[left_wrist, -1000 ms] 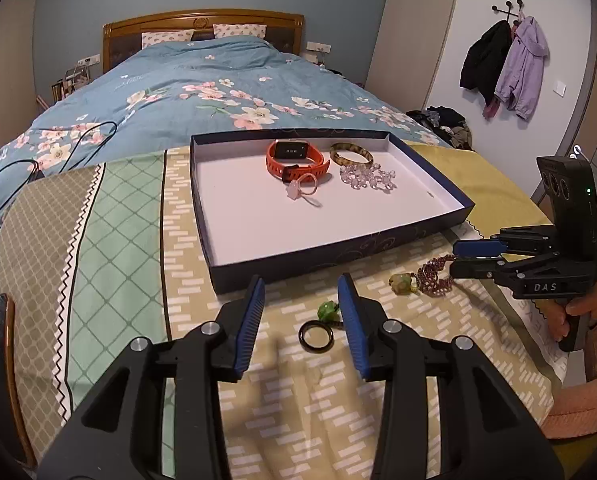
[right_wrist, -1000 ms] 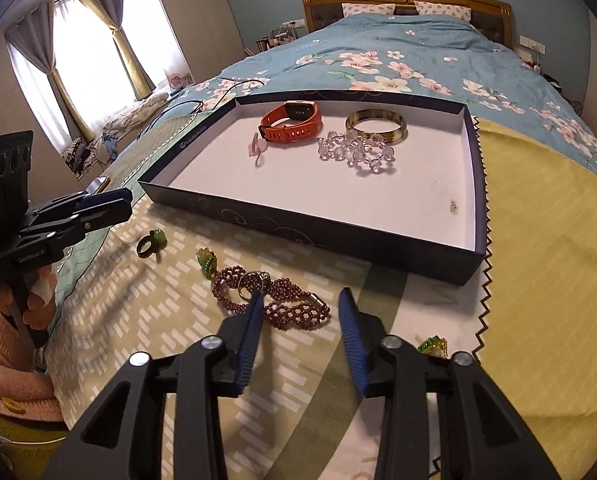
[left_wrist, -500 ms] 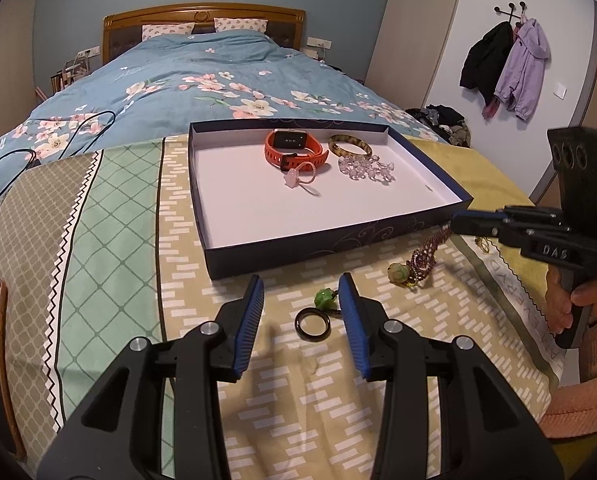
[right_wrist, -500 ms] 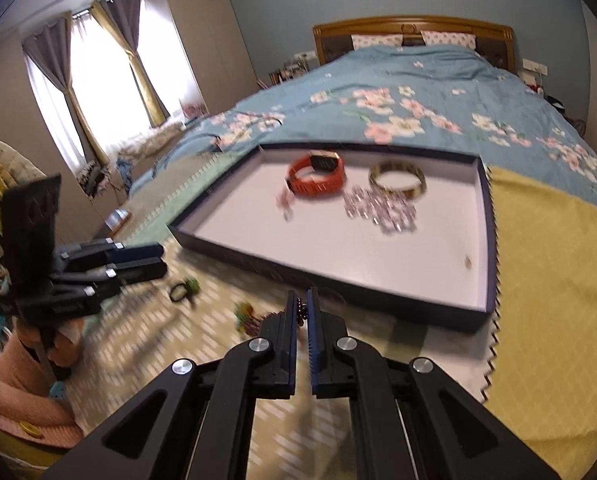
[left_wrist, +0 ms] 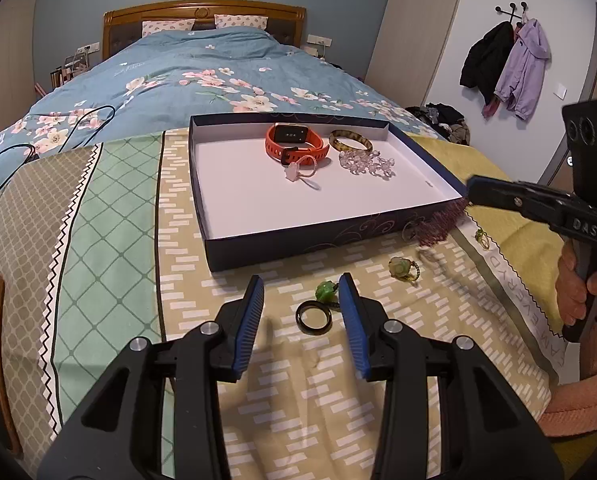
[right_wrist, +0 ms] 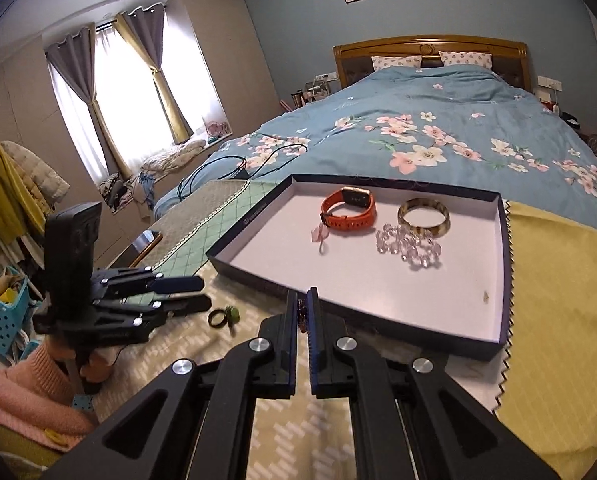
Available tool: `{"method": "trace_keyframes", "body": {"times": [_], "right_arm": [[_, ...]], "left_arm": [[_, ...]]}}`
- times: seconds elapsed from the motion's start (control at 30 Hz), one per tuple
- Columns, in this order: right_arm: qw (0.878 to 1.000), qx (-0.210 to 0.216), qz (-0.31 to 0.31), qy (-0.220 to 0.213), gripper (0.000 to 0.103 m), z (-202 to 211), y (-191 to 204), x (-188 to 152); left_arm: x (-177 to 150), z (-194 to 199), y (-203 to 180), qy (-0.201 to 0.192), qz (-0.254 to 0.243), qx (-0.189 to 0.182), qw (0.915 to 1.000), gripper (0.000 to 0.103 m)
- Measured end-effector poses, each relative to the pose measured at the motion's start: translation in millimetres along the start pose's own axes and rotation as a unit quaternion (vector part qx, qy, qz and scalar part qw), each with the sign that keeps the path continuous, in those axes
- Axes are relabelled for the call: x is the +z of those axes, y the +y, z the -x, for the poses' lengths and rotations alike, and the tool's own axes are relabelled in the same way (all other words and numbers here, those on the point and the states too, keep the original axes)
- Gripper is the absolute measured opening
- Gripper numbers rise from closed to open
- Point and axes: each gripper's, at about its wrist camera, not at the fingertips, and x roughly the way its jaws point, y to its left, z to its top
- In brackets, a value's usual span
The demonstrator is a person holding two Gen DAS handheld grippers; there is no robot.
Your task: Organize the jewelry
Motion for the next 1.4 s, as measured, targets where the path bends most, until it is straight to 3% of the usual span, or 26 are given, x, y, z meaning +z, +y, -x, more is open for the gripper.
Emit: {"method": "trace_keyframes", "body": {"times": [0.3, 0.53, 0.6, 0.67, 0.77, 0.97, 1.4], "right_arm": [[0.999, 0.001, -0.036, 0.003, 0.003, 10.0, -16.2, -12.4], [0.999, -0.001, -0.040, -0.001, 0.003, 8.5, -17.4, -12.2], [0.999, -0.003, -0.039, -0.002, 0.003, 8.9, -17.5, -12.3], [0.999, -0.005, -0.039, -0.003, 0.003, 9.3, -17.3, -11.5], [0.999, -0.008, -0.038, -0.006, 0.003, 10.1, -17.1, -10.5], [0.999, -0.010, -0.033, -0.012, 0.003, 13.7, -14.6, -7.4], [0.999, -0.006, -0.027, -0.030, 0.003, 21.3, -12.6, 6.9]], "left_arm": [[-2.3, -1.7, -6.0, 0.005, -0.013, -0.003, 0.9999, 0.038], [-5.6, -11.9, -17.6, 0.035, -0.040, 0.013, 0.9985, 0.036], [-7.3, -15.5, -19.2, 0.045, -0.044, 0.018, 0.9979, 0.033], [-8.4, -19.5, -20.1, 0.056, -0.046, 0.019, 0.9972, 0.024], [-9.5, -23.2, -22.6, 0.062, -0.053, 0.026, 0.9963, 0.023], [-10.3, -21.9, -28.9, 0.058, -0.068, 0.045, 0.9949, 0.022], [2.8, 10.4, -30.6, 0.014, -0.060, 0.023, 0.9978, 0.022]]}}
